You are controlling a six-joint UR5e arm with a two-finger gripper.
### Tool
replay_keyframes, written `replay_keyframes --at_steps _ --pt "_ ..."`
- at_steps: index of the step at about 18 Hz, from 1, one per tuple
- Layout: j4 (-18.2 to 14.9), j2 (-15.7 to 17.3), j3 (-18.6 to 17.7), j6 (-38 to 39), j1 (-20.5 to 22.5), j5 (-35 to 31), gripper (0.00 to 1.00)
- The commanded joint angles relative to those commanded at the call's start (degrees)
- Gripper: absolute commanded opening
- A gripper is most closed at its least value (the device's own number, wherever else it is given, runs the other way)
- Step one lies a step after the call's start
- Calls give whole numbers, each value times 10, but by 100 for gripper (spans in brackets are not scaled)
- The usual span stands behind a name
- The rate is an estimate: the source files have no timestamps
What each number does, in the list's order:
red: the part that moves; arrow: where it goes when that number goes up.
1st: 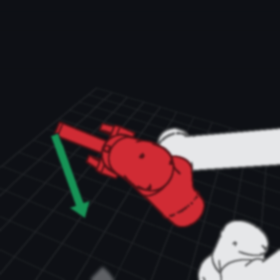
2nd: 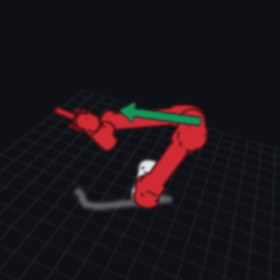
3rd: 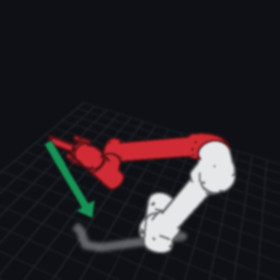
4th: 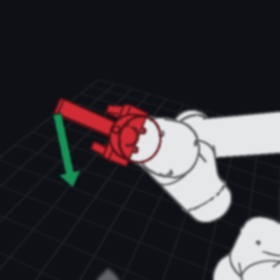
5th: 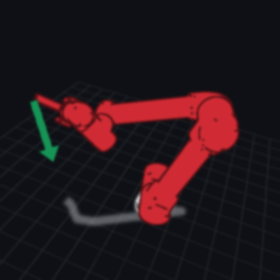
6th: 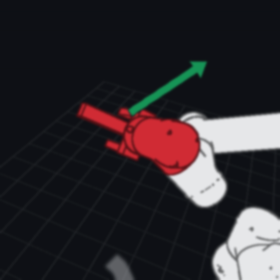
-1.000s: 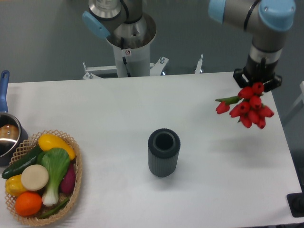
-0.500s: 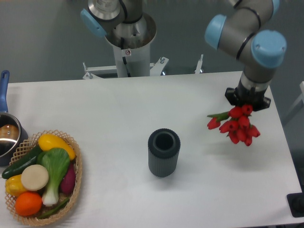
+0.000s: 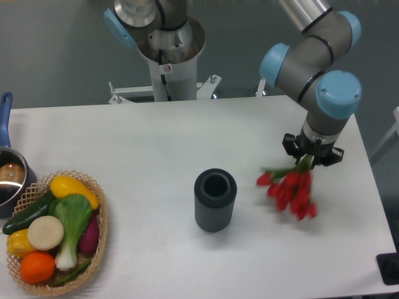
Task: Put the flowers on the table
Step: 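Lower the held red tulips toward the table beside the black vase, then open the gripper to release the tulips and lift it away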
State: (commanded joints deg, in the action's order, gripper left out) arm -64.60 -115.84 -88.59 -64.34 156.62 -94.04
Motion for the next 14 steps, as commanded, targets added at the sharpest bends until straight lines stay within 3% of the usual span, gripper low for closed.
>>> replay_keyframes --at_steps 1,4,8,10,14 --pt "0 3 -3 -1 -1 -1 100" --pt "10 9 -6 -1 1 0 100" --pt "60 27 -11 -10 23 5 100" --pt "78 39 -11 -40 32 8 100" --pt "76 47 -7 -137 84 26 100"
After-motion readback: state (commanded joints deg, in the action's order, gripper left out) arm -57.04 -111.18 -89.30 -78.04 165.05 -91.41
